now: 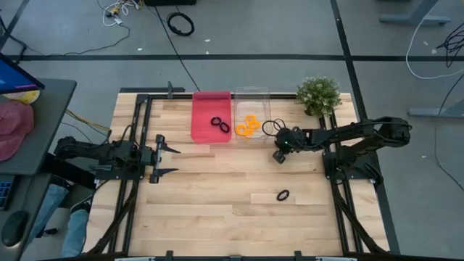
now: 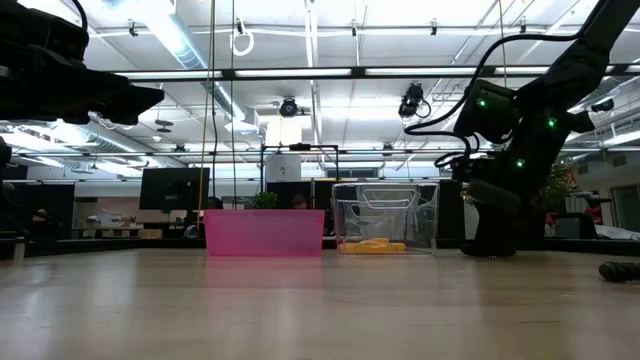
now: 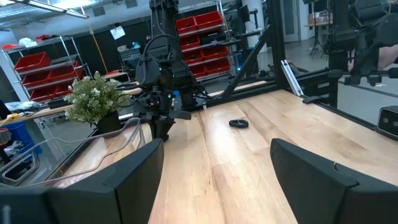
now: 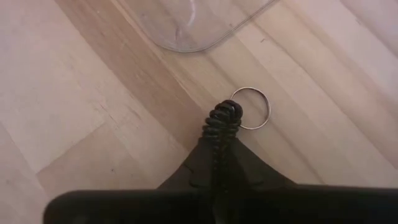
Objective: Sort spring keychains
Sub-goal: Put the black spring keychain into the red bin
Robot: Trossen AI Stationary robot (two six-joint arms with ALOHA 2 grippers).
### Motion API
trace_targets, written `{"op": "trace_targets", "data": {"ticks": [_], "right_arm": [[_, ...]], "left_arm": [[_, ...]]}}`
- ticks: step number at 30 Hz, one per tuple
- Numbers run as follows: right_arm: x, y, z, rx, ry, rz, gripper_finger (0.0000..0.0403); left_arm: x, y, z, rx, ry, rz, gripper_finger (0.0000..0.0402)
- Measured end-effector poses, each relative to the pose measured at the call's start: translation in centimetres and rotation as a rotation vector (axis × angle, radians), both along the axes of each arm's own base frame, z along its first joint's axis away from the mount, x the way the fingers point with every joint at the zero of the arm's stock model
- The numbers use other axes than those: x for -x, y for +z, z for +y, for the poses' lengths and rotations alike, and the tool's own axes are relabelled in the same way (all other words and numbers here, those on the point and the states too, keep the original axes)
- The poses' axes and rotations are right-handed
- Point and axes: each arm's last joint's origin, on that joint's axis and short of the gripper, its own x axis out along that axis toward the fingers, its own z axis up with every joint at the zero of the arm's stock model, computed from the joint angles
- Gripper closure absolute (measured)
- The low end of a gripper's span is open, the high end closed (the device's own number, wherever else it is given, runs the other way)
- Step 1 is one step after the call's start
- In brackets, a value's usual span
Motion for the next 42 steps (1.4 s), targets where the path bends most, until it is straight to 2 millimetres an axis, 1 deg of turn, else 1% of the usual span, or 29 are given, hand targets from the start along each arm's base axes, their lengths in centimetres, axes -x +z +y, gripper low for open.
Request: {"op": "trace_targets", "data": {"ticks": [9,17,23,34,38,42], "right_arm": [[0.2,0.3,0.1,-0.019,0.013,-0.012,0.0385],[1.6,1.9,0.6,-0.066,0.02,-0.017,0.0386],[3.0,2.8,0.9,-0.085,-0.027,0.001,0.0387],[3.2,4.6,1.0,-0.053,-0.048,-0.122,0.0387],[3.1,5.1,1.3,-0.034,-0.013,-0.167,0.038],[3.0,5.8,1.5,-0.02,0.012,-0.221,0.0388]], "left_arm": [[0.0,0.0,0.0,0.0,0.0,0.0,0.0103],[0.0,0.0,0.0,0.0,0.0,0.0,0.0103],[0.0,0.0,0.0,0.0,0.0,0.0,0.0103],[0.0,0.0,0.0,0.0,0.0,0.0,0.0103],[0.0,0.0,0.0,0.0,0.0,0.0,0.0103],[0.0,0.0,0.0,0.0,0.0,0.0,0.0103]]}}
